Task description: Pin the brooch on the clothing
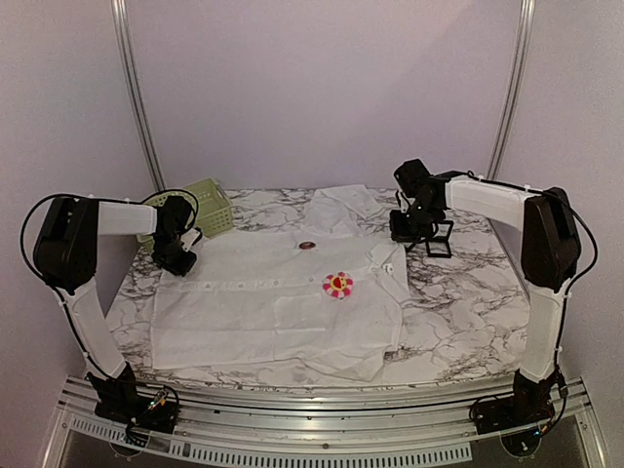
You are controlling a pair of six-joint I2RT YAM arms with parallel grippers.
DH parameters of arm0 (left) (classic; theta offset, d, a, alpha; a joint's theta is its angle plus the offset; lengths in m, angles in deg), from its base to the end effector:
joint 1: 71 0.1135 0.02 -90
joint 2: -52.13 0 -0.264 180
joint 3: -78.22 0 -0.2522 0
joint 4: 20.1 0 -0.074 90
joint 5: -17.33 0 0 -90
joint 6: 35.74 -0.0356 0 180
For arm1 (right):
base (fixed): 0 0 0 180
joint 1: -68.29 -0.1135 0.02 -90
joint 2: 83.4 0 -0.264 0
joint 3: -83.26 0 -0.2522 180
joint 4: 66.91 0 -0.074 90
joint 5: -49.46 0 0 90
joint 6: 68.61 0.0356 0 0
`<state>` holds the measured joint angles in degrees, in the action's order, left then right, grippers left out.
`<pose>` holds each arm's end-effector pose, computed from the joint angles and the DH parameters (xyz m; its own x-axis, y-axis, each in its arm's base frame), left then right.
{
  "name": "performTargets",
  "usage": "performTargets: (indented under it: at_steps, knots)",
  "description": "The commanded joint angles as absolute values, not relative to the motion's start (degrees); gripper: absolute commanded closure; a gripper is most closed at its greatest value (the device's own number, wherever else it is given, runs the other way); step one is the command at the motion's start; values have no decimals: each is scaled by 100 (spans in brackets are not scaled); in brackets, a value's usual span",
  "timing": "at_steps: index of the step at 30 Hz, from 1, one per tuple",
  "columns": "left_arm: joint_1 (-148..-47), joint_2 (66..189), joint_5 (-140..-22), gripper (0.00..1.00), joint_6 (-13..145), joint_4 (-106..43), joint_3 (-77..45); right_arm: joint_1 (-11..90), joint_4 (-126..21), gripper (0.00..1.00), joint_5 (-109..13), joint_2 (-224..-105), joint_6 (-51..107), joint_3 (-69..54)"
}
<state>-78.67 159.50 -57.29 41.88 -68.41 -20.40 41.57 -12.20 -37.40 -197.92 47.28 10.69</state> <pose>0.3529 -0.0380 0.1507 -0.9196 0.3324 -0.2096 0.2608 0.9152 0.3074 0.3864 0.1923 0.2260 -0.8941 0.0380 -0.4462 -0.0394 0.9859 0.1629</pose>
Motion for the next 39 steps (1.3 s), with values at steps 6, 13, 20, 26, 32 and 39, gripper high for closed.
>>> performTargets:
  at_steps: [6, 13, 20, 26, 32, 39]
  knots:
    - [-7819, 16193, -5648, 100, 4125, -7119, -2301, 4150, -236, 59, -2631, -20633, 3705, 2151]
    - [-7836, 15751, -5781, 100, 3927, -7274, -2109, 3647, -239, 58, -2986, -19932, 4208, 1944]
    - [-8317, 15190, -6424, 96, 3373, -7838, -2256, 2542, -900, 80, -4694, -19391, 5252, 382]
    - [-8845, 15065, -5809, 94, 2948, -7454, -3177, 1982, -791, 99, -4983, -19026, 6525, -1073]
    - [-8973, 15309, -5547, 94, 2860, -7316, -3276, 1421, -1209, 100, -5694, -18472, 7626, -2287]
    - [-8984, 15238, -5465, 94, 2637, -7232, -3471, 948, -1281, 100, -5902, -18205, 8252, -2741]
